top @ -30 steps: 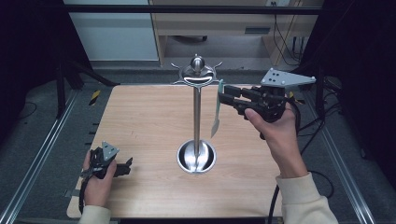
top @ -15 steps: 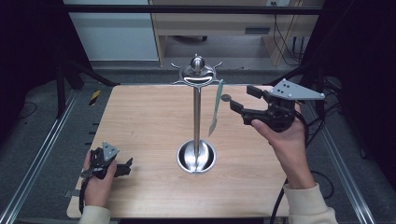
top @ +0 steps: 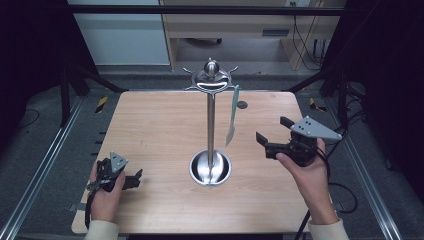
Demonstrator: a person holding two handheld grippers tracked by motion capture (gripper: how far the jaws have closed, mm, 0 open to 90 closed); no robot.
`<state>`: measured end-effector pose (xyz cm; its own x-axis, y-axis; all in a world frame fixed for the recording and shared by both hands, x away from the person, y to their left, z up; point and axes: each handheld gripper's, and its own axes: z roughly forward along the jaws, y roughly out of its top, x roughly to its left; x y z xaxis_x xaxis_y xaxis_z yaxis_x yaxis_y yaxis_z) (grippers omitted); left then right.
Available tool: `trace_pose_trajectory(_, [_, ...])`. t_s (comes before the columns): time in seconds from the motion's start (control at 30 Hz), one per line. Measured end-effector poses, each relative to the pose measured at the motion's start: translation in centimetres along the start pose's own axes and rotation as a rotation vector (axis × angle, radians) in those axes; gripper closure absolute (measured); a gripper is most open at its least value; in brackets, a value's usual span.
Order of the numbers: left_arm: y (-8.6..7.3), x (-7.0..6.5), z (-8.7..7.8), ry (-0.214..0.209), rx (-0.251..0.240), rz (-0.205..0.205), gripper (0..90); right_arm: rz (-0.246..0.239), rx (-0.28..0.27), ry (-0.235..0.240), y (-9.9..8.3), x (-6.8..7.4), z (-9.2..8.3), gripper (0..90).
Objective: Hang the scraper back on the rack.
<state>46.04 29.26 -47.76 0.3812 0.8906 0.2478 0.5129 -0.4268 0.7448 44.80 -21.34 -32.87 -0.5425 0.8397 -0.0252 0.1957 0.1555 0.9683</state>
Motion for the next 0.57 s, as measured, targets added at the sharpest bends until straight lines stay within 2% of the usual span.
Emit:
trace_pose_trajectory(0.17, [0.0, 0.0, 0.0, 0.001, 0.0, -0.001, 2.9, 0.014, 0.056, -0.003, -3.6, -0.2, 0.9, 6.2])
trace_pose_trajectory(0.3, [0.0, 0.0, 0.0, -0.001, -0.003, -0.003, 2.9, 0.031, 0.085, -0.005, -5.6, -0.5, 1.4, 6.3])
trace_pose_trajectory(0.43, [0.1, 0.0, -0.1, -0.001, -0.012, -0.006, 2.9, 0.02, 0.164, -0.058, -7.8, -0.7, 2.0, 11.9])
trace_pose_trajectory(0.5, [0.2, 0.1, -0.2, -0.003, -0.021, -0.009, 2.9, 0.005, 0.206, -0.06, -9.0, -0.8, 2.2, 11.9])
trace_pose_trajectory(0.57, [0.3, 0.1, -0.2, -0.004, -0.023, -0.009, 2.9, 0.006, 0.224, -0.065, -9.9, -1.1, 2.3, 12.3])
